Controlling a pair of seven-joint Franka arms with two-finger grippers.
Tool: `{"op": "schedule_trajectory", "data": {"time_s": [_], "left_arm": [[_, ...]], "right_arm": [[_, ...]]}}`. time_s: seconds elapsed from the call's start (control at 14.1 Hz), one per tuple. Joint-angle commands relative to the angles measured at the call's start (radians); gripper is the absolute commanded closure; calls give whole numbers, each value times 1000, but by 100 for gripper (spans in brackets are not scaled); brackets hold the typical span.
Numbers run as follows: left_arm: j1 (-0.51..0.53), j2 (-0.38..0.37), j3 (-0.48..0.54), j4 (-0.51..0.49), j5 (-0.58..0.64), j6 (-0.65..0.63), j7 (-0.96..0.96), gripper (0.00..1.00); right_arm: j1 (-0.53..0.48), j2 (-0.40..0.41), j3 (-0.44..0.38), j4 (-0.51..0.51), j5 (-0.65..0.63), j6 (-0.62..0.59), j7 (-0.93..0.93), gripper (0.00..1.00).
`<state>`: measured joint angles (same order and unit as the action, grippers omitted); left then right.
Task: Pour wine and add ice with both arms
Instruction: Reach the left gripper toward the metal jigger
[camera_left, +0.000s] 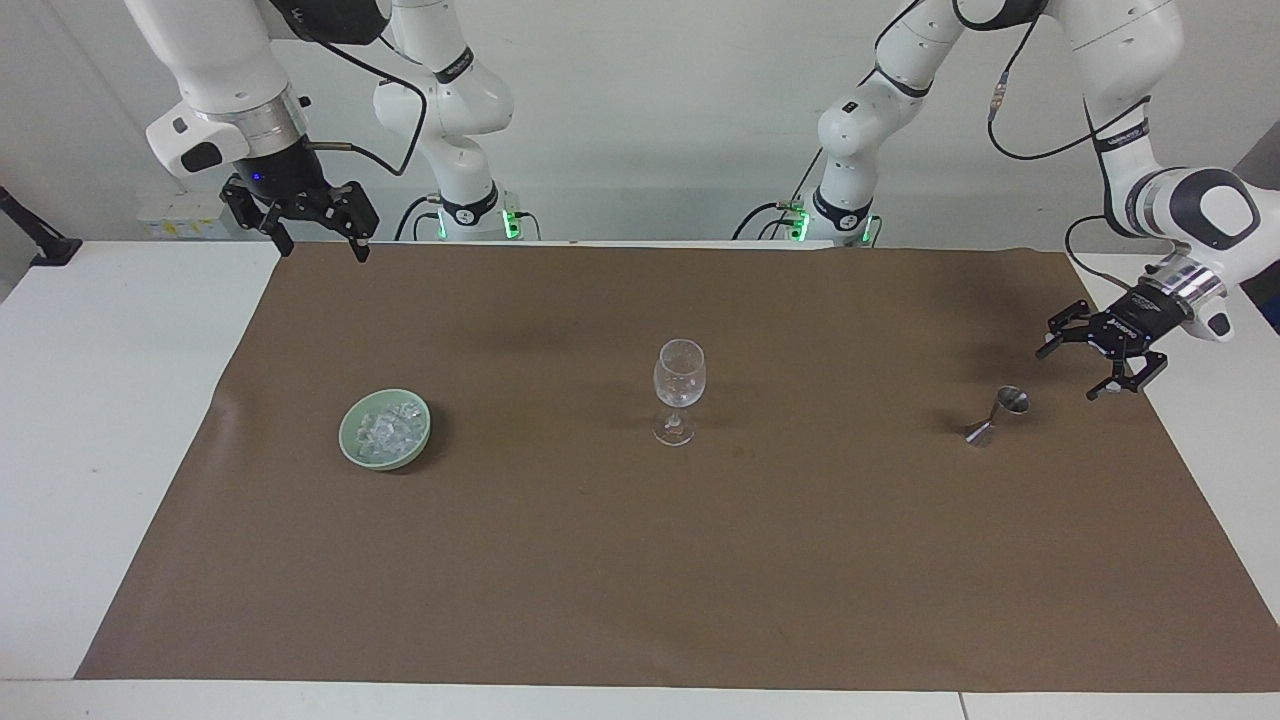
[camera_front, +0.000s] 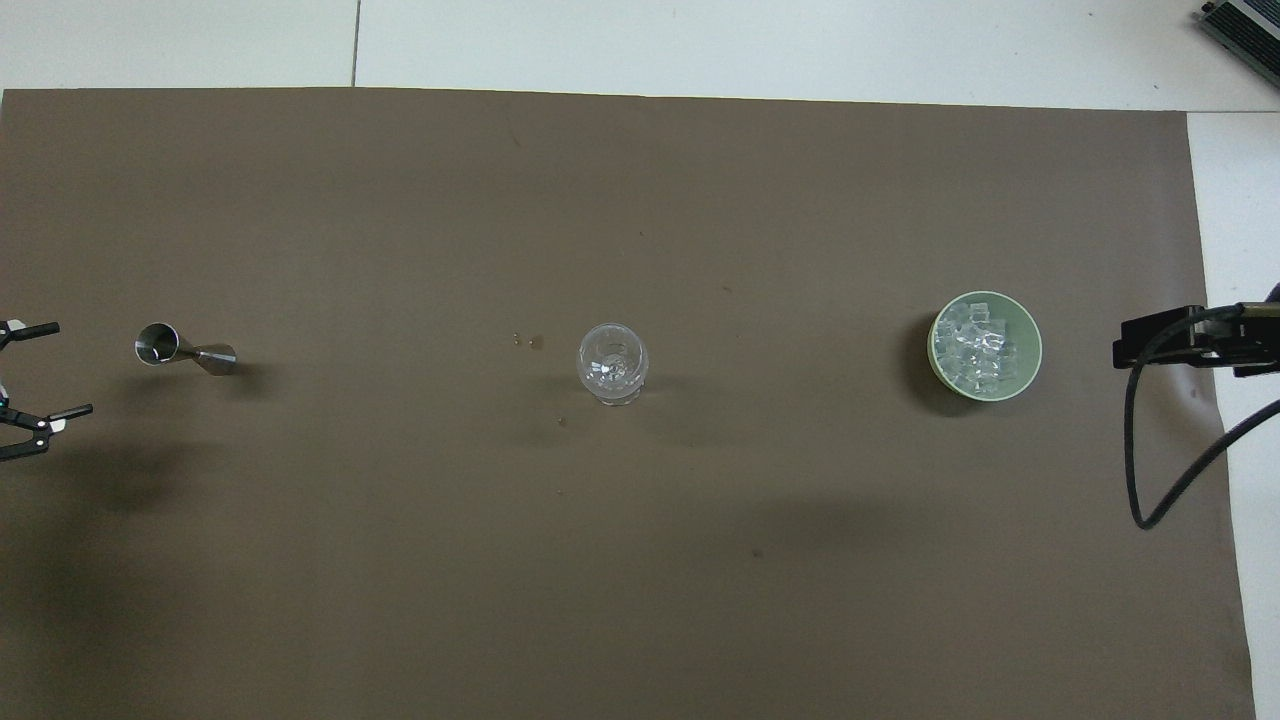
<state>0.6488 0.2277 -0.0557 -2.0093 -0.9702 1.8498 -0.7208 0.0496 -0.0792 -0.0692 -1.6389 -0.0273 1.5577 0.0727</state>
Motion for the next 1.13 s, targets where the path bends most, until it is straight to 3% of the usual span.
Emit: {"op": "schedule_trajectory", "data": {"time_s": [0.0,0.43,1.06], "left_arm": [[21,27,-10,4,-39,-3,-32,0],[25,73,-10,-3,-93,-6,-39,0],[20,78,-10,-68,-154,3,-54,0]], "right_arm": [[-5,-22,5,-27,12,12,4,0],[-5,-22,5,-27,12,12,4,0],[-5,-22,5,-27,12,12,4,0]]}}
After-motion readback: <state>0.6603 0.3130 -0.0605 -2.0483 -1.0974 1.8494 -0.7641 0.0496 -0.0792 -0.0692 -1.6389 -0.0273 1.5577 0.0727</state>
